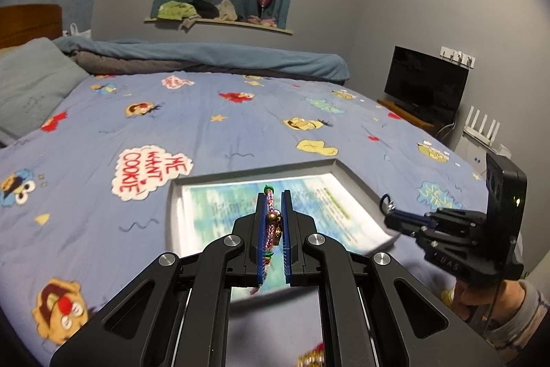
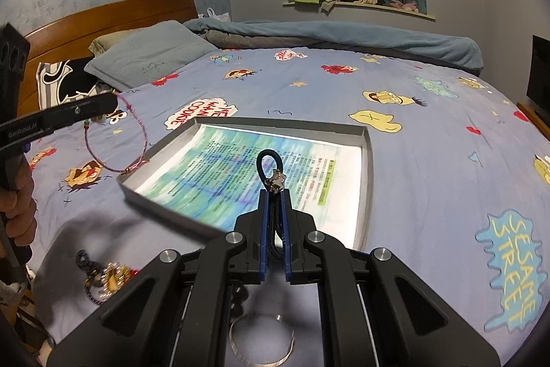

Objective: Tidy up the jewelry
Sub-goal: 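Carry both items into the gray box and open both tools to release them, then grasp the dark blue beaded bracelet from the pile with the left tool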

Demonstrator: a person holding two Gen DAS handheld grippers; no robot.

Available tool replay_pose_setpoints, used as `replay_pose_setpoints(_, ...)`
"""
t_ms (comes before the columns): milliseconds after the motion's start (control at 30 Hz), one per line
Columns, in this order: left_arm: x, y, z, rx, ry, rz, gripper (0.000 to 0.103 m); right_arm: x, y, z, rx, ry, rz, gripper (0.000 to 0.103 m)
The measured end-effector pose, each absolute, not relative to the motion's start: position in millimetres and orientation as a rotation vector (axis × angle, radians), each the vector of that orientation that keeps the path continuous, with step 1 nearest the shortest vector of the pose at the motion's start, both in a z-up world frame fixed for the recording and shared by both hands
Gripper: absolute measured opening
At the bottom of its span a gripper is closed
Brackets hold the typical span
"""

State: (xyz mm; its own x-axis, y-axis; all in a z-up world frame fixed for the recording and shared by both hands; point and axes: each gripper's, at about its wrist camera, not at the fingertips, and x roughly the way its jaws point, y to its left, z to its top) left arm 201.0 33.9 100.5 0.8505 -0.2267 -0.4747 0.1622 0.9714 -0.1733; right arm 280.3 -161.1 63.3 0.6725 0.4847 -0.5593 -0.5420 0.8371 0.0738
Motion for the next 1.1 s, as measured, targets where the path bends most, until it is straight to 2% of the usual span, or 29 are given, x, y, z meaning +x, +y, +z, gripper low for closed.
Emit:
replay_pose_setpoints(500,248,46,29,-0.143,0.709,-0.157,0.009,312,-153,32,-0.119,0.684,0.545,0.008)
replay_pose_setpoints(533,248,48,26,-0.140,0.717,-0.148,0.014,313,-153,31,-0.120,0.689,0.543,0.009)
replay_pose_setpoints(567,246,49,24,-0.136,0.718,-0.139,0.018,313,-152,31,-0.121,0.691,0.541,0.015)
replay_pose_setpoints(667,240,50,20,-0.107,0.723,-0.113,0.031,312,-154,30,-0.119,0.682,0.527,0.047)
replay_pose_setpoints(700,237,51,20,-0.099,0.717,-0.105,0.049,310,-155,30,-0.118,0.674,0.523,0.049)
replay_pose_setpoints(733,235,52,20,-0.095,0.709,-0.099,0.063,308,-155,30,-0.118,0.668,0.522,0.049)
replay_pose_setpoints(933,213,52,27,-0.080,0.668,-0.098,0.080,294,-163,31,-0.093,0.625,0.528,0.053)
replay_pose_setpoints(1100,195,53,25,-0.097,0.658,-0.100,0.080,277,-176,34,-0.061,0.572,0.518,0.055)
